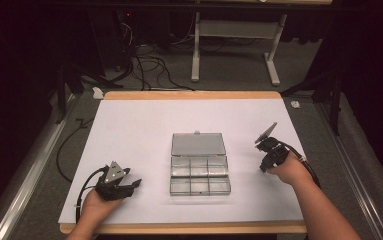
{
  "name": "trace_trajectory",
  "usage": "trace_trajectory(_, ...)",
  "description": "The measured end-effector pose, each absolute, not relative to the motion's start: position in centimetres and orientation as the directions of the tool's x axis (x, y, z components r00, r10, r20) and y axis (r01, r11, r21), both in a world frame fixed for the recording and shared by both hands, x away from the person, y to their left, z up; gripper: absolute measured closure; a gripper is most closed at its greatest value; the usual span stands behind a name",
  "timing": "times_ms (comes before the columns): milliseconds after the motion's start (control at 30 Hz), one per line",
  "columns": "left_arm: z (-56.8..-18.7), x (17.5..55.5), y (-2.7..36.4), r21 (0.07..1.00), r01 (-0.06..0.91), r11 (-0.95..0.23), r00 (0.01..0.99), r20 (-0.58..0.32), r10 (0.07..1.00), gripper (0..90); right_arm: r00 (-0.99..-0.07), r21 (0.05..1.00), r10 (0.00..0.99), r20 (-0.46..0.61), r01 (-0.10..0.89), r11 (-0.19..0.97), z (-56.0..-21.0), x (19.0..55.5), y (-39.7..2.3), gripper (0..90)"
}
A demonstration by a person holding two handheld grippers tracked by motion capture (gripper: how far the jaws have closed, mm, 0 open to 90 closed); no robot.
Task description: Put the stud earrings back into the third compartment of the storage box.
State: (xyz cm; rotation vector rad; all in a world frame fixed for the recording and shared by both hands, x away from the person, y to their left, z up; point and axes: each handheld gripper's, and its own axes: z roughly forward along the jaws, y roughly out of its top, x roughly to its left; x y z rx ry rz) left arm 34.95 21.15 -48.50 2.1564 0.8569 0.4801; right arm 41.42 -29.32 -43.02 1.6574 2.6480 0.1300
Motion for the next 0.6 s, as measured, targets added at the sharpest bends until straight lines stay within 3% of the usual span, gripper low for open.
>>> trace_trajectory(100, -48.48, 34.96, 21.16, 0.759, 0.425, -0.493, 0.706, 0.063, 0.706, 39.9, -0.440, 0.086, 0.897, 0.052, 0.897, 0.435, -42.78, 41.35, -29.35, 89.7)
trace_trajectory(333, -48.50, 34.94, 21.14, 0.761, 0.423, -0.492, 0.705, 0.065, 0.706, 39.9, -0.408, 0.094, 0.912, 0.035, 0.910, 0.404, -43.04, 41.39, -29.36, 79.7)
trace_trajectory(600, -48.49, 34.96, 21.16, 0.759, 0.425, -0.493, 0.705, 0.063, 0.706, 40.0, -0.429, 0.075, 0.903, 0.036, 0.902, 0.425, -43.31, 41.42, -29.03, 85.9)
